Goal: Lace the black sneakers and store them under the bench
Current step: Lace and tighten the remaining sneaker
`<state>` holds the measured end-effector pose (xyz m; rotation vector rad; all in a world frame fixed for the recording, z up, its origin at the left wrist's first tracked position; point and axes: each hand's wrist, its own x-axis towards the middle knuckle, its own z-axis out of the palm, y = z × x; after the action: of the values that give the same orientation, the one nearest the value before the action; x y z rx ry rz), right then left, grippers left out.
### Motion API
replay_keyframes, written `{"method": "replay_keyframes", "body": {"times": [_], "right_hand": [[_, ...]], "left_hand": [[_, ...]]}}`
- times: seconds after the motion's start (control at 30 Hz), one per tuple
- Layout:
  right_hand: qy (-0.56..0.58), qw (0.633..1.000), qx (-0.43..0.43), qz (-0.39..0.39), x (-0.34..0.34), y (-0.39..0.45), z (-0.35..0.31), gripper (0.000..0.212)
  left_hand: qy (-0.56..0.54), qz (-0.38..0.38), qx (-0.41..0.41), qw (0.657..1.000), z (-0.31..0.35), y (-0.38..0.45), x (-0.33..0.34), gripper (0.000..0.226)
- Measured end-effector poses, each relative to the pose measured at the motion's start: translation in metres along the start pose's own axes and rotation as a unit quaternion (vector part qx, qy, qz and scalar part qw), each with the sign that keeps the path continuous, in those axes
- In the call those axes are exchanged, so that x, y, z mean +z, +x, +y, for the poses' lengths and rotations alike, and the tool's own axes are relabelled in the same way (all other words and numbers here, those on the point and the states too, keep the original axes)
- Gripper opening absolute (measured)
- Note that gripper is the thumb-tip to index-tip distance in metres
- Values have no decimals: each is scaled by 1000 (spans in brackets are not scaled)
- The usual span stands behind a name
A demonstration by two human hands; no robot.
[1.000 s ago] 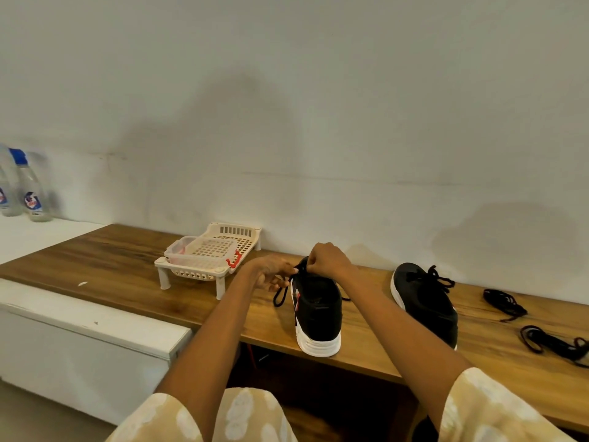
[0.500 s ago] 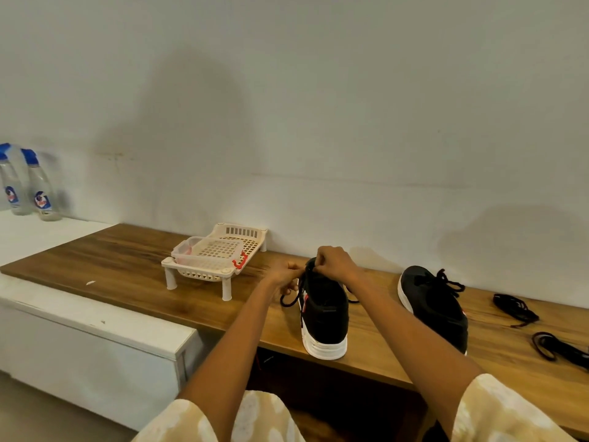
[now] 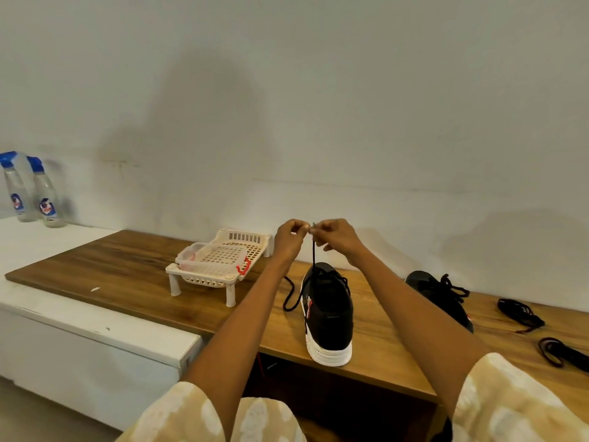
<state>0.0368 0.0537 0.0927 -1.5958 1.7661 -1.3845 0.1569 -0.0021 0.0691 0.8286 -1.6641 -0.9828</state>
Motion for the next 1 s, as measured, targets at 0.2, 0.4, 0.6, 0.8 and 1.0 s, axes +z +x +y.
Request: {"method": "replay_keyframes", "body": {"times": [0.2,0.4,0.6,0.8,1.0], "right_hand": [[201,970,-78,114,-32,14,-63,17],[237,956,-110,132,-58,14,-86,16],[179,973,-51,139,-39,-2,-47,16],[-30,997,12,69,-7,-14,-16,24],[-249,968,28,32,17,-37,5,23]], "left_hand": [[95,-200,-66,973,-28,-26,8,26],[6,-35,-71,997,-24,-15,12,21],[-52,6,-95,994,-8,-2,-13,27],[58,0,-112,992,-20,-16,-17,45],[4,-68,-76,995,0,-27,1,26]]}}
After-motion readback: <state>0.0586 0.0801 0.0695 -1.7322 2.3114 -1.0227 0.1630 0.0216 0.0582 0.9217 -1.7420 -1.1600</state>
